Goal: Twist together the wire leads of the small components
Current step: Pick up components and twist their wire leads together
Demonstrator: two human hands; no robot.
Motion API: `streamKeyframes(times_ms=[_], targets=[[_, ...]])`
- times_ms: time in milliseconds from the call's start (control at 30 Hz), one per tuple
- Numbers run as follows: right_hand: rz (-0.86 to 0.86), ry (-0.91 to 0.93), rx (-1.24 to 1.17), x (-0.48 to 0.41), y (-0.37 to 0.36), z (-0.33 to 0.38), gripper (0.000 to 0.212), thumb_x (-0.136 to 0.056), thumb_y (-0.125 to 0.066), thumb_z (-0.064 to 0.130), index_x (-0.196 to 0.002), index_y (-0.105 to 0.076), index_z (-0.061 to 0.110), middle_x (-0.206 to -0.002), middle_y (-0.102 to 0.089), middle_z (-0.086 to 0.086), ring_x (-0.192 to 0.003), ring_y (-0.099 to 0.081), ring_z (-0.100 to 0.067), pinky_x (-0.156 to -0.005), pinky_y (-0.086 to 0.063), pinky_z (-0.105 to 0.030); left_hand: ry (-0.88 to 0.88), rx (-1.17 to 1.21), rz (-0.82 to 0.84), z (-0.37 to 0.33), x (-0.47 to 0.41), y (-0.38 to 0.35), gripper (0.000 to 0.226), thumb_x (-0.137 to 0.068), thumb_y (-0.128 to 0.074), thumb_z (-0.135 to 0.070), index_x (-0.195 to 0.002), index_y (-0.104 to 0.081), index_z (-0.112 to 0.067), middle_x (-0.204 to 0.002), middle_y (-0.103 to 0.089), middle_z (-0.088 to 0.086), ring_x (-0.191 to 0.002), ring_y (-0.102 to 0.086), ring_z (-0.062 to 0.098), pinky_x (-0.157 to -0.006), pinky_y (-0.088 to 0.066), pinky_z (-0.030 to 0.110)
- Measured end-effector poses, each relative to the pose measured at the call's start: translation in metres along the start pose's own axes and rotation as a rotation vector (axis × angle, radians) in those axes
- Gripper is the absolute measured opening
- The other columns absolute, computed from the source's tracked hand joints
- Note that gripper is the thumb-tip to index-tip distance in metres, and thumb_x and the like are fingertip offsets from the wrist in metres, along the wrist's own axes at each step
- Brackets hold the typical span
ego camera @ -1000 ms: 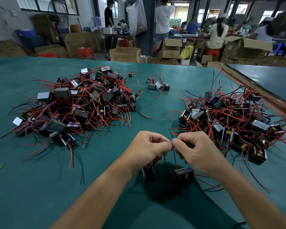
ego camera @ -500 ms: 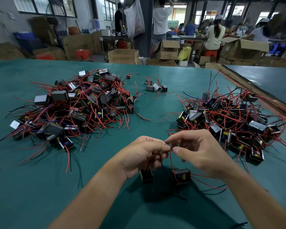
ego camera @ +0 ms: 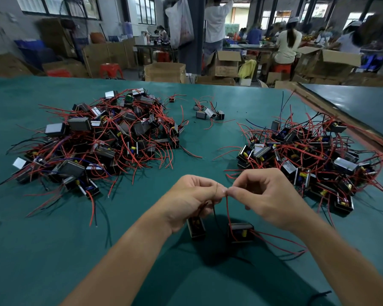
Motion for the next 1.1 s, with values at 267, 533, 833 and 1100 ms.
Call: streamKeyframes(times_ms=[267, 533, 833, 1100], targets=[[-0.035, -0.330, -0.210, -0.006, -0.002, -0.009, 0.022, -0.085, -0.059, -0.005, -0.063, -0.058, -0.004, -0.047, -0.050, -0.003, -0.042, -0.046, -0.011, -0.043, -0.043, -0.017, -0.402, -0.403, -0.176, 0.006, -0.001, -0.015, 0.016, -0.085, -0.070, -0.004, -0.071, -0.070, -0.012, -0.055, -0.056, -0.011, -0.050, -0.042, 0.004, -0.049, -0.035, 0.020], [-0.015, -0.029, -0.010, -0.003, -0.001, -0.010, 0.018, -0.086, -0.069, 0.001, -0.077, -0.070, 0.016, -0.059, -0.057, 0.006, -0.054, -0.046, -0.013, -0.048, -0.041, -0.039, -0.138, -0.101, -0.149, 0.006, -0.004, -0.008, 0.018, -0.087, -0.067, -0.002, -0.070, -0.066, -0.008, -0.045, -0.048, -0.006, -0.039, -0.036, 0.007, -0.039, -0.030, 0.016], [0.025, -0.005, 0.186, -0.002, 0.002, -0.012, 0.022, -0.087, -0.069, 0.010, -0.070, -0.067, 0.022, -0.054, -0.057, 0.014, -0.049, -0.043, -0.001, -0.050, -0.035, -0.015, -0.107, -0.100, -0.152, 0.004, -0.004, -0.007, 0.014, -0.086, -0.068, -0.004, -0.072, -0.068, -0.006, -0.046, -0.049, -0.005, -0.039, -0.036, 0.008, -0.039, -0.029, 0.017], [0.138, -0.125, 0.314, -0.001, 0.008, -0.010, 0.024, -0.093, -0.062, 0.017, -0.071, -0.064, 0.027, -0.066, -0.066, 0.011, -0.060, -0.058, -0.022, -0.063, -0.051, -0.041, -0.155, -0.224, -0.132, 0.004, -0.002, -0.011, 0.020, -0.085, -0.069, -0.002, -0.067, -0.068, -0.011, -0.045, -0.051, -0.009, -0.040, -0.036, 0.005, -0.041, -0.030, 0.015]])
Point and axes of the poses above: each hand's wrist, its own x-axis away from the middle knuckle, its own y-axis out of the back of the hand, z = x × y, the point moved 1 cm from there along -x, towards the middle knuckle
